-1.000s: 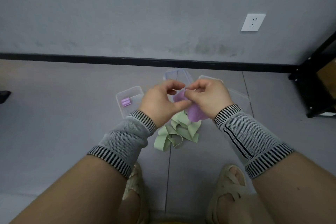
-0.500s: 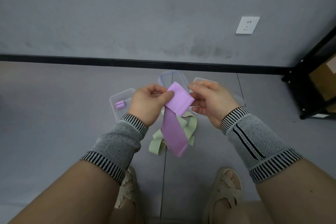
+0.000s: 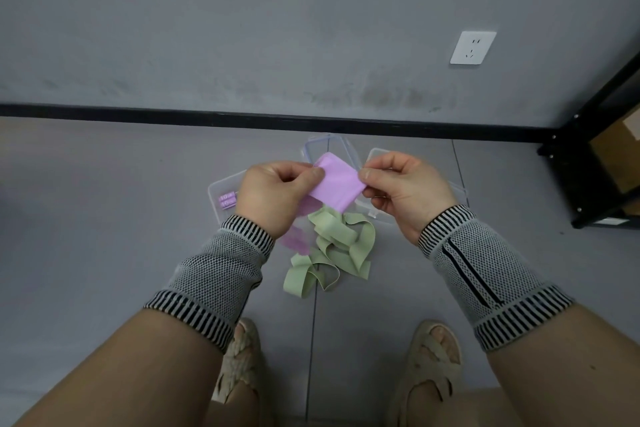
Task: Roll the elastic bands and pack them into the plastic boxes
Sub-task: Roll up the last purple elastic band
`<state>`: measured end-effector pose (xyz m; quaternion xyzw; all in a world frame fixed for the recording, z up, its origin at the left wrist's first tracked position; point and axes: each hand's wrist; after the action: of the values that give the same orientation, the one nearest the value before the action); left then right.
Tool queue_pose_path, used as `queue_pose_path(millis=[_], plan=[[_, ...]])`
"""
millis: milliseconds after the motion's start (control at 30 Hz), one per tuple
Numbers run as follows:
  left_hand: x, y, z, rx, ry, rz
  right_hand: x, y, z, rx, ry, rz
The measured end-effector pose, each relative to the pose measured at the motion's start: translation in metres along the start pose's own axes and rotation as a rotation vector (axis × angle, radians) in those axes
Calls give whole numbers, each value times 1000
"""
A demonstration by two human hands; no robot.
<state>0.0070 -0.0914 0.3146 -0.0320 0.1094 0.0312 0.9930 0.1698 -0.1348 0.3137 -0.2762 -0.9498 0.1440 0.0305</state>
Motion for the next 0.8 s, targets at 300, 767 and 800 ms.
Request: queue_pose_path(millis=[300, 767, 800], plan=[[2, 4, -5, 197, 149, -23, 1, -4, 0, 62, -44, -118], [-4, 4, 0, 222, 163, -32, 3, -2, -1, -97, -112, 53], [-3, 3, -1, 238, 193, -49, 3, -2, -1, -121, -123, 73]])
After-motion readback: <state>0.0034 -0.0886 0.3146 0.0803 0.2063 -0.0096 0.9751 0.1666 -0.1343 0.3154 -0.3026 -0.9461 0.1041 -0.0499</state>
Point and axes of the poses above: each hand's wrist, its own y-axis towards the middle knuckle, its own x-axis out of the palm, z = x × y, and after that the axes turned 14 degrees about z, right-handed
